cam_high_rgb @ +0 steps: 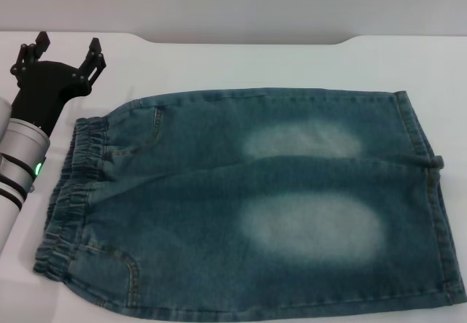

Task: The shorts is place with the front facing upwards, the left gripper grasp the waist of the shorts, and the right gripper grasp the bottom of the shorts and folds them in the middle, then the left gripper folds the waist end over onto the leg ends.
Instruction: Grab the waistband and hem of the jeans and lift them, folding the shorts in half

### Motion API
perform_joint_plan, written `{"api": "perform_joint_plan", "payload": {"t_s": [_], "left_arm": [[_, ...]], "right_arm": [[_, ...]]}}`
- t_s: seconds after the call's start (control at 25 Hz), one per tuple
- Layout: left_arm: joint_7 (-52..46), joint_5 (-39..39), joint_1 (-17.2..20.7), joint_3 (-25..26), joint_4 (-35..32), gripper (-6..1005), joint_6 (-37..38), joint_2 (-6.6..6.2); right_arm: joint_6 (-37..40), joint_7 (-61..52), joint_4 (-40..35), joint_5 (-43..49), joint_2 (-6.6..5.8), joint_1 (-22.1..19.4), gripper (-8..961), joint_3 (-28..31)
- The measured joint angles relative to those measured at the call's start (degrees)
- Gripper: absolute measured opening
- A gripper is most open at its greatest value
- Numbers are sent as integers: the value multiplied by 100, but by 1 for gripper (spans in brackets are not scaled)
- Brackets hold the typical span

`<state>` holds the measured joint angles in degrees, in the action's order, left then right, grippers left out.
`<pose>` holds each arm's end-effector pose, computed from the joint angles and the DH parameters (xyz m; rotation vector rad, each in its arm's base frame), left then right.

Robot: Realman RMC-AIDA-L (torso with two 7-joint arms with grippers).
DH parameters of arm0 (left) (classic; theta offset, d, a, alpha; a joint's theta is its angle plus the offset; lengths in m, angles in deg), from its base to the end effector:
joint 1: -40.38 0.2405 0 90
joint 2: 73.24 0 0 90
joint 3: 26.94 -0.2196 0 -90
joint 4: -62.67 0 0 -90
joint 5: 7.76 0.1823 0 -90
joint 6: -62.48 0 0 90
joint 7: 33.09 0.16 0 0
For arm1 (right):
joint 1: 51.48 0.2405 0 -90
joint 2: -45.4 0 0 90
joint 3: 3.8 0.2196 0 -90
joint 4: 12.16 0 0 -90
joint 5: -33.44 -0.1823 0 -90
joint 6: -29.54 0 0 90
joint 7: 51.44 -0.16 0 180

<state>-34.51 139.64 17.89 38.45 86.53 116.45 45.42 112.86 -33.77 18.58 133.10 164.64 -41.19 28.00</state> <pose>-0.2516 0.3437 0.0134 -1.6301 -0.5093 -0.6675 0.2779 0.2530 0.0344 -1.2049 0.4896 0.6445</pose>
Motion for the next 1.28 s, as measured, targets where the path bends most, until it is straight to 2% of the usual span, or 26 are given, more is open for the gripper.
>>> {"api": "perform_joint_plan", "payload": {"t_s": [0.52,0.64,0.72,0.88,1.0,1.08,1.12,1.16,1.2,1.24,1.28], "left_arm": [[3,-1,-77,-39,23,847,-17,-1],[1,-1,-63,-57,83,847,-66,-3],[13,7,-31,-57,237,846,-240,-22],[89,82,110,-10,796,846,-642,-95],[91,181,220,64,1241,846,-990,-162],[113,415,401,236,1931,846,-1700,-263],[165,565,496,361,2334,846,-2147,-288],[285,779,614,573,2882,846,-2836,-299],[285,779,614,573,2882,846,-2836,-299],[425,952,709,779,3353,846,-3483,-279],[646,1075,813,1105,3984,846,-4455,-205]], "right_arm": [[0,-13,9,0,4,-53,693,11],[-107,43,225,-60,-27,-69,693,51],[-494,399,690,-253,-177,-112,693,158],[-1775,1660,2300,-672,-716,-357,692,675],[-2499,2563,3332,-769,-896,-709,692,1292],[-3258,3312,4063,-904,-886,-1034,691,1920],[-3742,3707,4428,-1036,-837,-1217,691,2318],[-4243,4112,4755,-1208,-769,-1385,691,2697],[-4676,4467,5018,-1395,-691,-1515,691,3007],[-5095,4897,5279,-1660,-588,-1662,691,3320],[-5475,5370,5535,-1970,-463,-1815,691,3598]]}}
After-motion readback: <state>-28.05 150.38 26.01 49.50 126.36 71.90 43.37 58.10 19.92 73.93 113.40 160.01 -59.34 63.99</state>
